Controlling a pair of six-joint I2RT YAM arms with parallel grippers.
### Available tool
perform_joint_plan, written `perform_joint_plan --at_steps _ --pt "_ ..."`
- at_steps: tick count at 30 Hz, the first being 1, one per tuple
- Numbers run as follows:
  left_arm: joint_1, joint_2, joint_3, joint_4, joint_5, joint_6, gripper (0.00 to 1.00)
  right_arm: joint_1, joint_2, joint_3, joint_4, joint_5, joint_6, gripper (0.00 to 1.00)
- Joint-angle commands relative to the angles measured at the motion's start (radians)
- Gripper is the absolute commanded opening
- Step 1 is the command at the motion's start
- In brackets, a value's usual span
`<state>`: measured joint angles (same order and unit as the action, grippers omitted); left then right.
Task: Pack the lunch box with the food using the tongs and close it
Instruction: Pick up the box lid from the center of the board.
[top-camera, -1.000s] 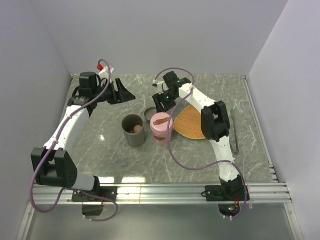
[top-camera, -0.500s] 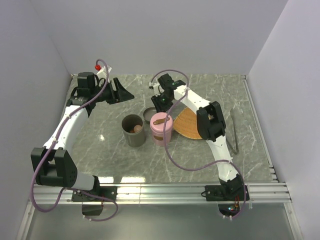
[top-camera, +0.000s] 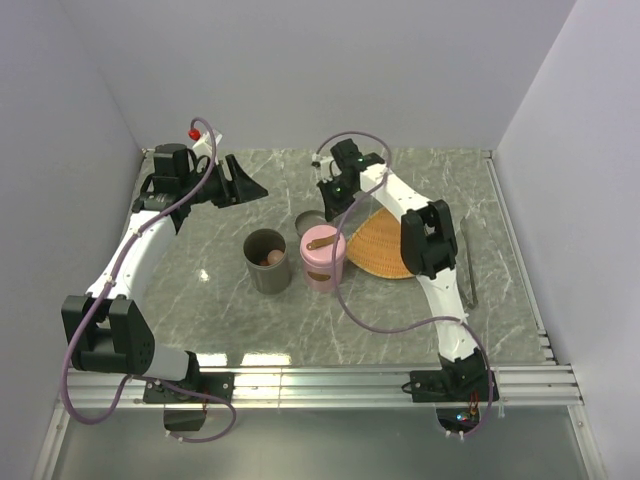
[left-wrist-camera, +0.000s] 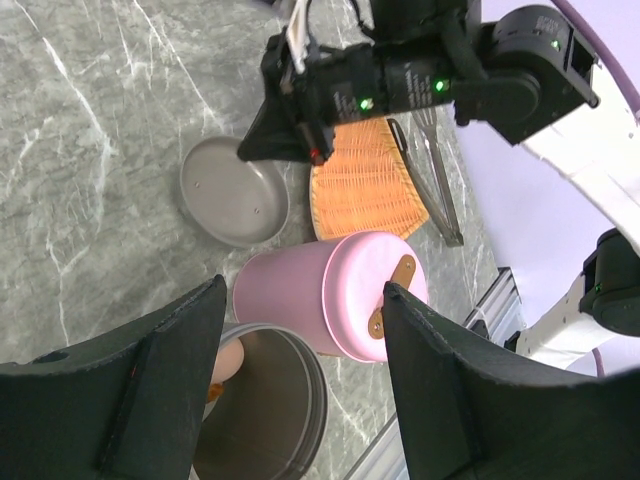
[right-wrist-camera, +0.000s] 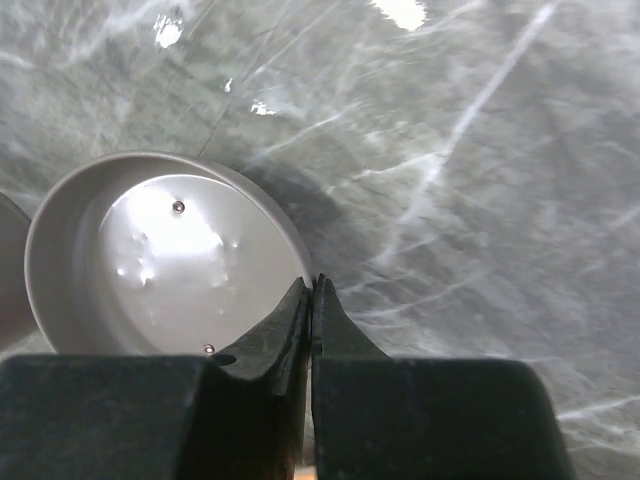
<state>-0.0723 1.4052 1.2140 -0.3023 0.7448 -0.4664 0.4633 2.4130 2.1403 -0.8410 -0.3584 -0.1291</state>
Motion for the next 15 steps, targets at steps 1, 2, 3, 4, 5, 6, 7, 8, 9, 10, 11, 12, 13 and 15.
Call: perform_joint_plan --at_steps 1,2,3,4,5,6,7,8,9,10,11,12,13,15 --pt "0.005 -0.026 -0.007 0.032 0.025 -0.009 0.70 -0.044 -0.069 0.038 0.037 -0.086 0.051 0.00" --pt "0.005 -0.026 -0.008 0.032 0.024 -0.009 0.70 -0.054 -0.084 0.038 0.048 -0.105 0.065 0.00" --pt "0.005 -0.026 -0.008 0.034 0.024 -0.008 0.70 -0.064 -0.091 0.043 0.054 -0.137 0.092 0.00" --pt "0.005 -0.028 -0.008 0.034 0.025 -0.009 0.71 -0.086 -0.097 0.047 0.075 -0.155 0.111 0.00" --pt "0.006 -0.028 -0.007 0.035 0.028 -0.009 0.71 -0.100 -0.107 0.056 0.085 -0.178 0.127 0.00" --pt "0.008 -0.028 -0.007 0.038 0.036 -0.009 0.72 -0.115 -0.114 0.058 0.101 -0.203 0.179 0.00" --pt "0.008 -0.032 -0.007 0.043 0.041 -0.012 0.73 -0.144 -0.121 0.056 0.140 -0.265 0.204 0.00" --pt "0.012 -0.037 -0.007 0.063 0.050 -0.017 0.73 -0.159 -0.143 0.050 0.163 -0.293 0.229 0.00" --pt "0.016 -0.043 -0.013 0.077 0.062 -0.029 0.74 -0.173 -0.155 0.044 0.184 -0.325 0.265 0.00" --pt "0.019 -0.049 -0.017 0.095 0.092 -0.037 0.76 -0.186 -0.170 0.038 0.224 -0.376 0.281 0.00" --pt "0.028 -0.070 -0.024 0.121 0.109 -0.046 0.77 -0.210 -0.204 0.021 0.244 -0.405 0.298 0.00" --pt "0.034 -0.087 -0.048 0.184 0.131 -0.064 0.79 -0.222 -0.221 0.014 0.262 -0.428 0.334 0.00" --pt "0.045 -0.106 -0.063 0.227 0.157 -0.067 0.80 -0.236 -0.238 0.007 0.288 -0.454 0.353 0.00" --pt "0.055 -0.178 -0.112 0.343 0.174 -0.052 0.81 -0.282 -0.291 -0.014 0.319 -0.563 0.412 0.00"
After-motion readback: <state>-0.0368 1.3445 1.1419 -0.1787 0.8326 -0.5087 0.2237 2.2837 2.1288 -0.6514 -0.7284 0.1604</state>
